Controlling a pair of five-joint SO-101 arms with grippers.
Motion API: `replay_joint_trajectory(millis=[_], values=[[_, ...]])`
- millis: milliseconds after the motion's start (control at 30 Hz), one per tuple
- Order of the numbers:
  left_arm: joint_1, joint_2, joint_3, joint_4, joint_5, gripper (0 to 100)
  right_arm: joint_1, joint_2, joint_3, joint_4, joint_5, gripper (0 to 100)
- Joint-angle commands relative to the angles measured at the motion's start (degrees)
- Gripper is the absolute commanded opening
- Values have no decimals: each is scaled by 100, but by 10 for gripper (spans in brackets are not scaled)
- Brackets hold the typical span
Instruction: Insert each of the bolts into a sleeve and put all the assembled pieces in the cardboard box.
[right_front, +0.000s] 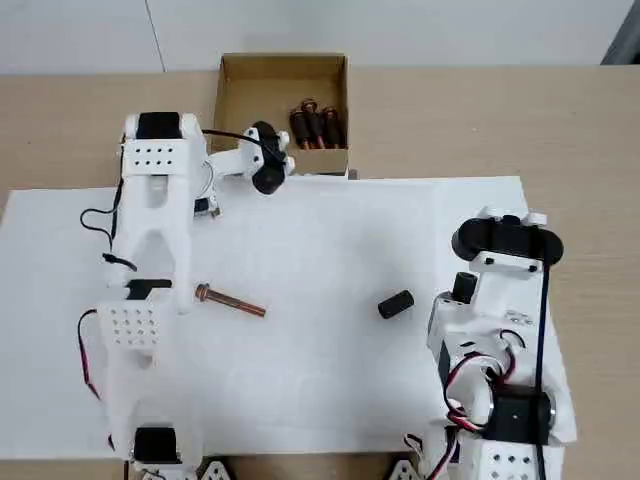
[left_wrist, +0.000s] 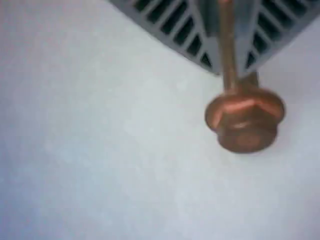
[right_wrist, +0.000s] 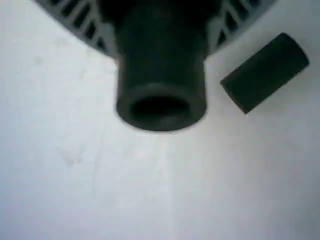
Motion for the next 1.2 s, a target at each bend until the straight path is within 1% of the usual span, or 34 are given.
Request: replay_joint_trajectory(millis=[0, 100, 233, 433, 567, 633, 967, 1167], values=[[35, -422, -4, 79, -53, 6, 57, -57, -35, -119, -44, 2], [26, -422, -4, 70, -53, 6, 57, -57, -35, -119, -44, 2], [18, -325, 13, -149, -53, 6, 57, -57, -35, -119, -44, 2], [9, -44, -13, -9, -70, 10, 57, -57, -35, -101, -44, 2], [9, -44, -13, 123, -79, 70, 57, -57, -35, -92, -44, 2], [-18, -53, -13, 123, -79, 84, 57, -57, -35, -92, -44, 2], [-273, -26, 75, 132, -79, 87, 57, -57, -35, -92, -44, 2], [-255, 0, 154, 123, -88, 87, 57, -57, -35, -110, -44, 2]])
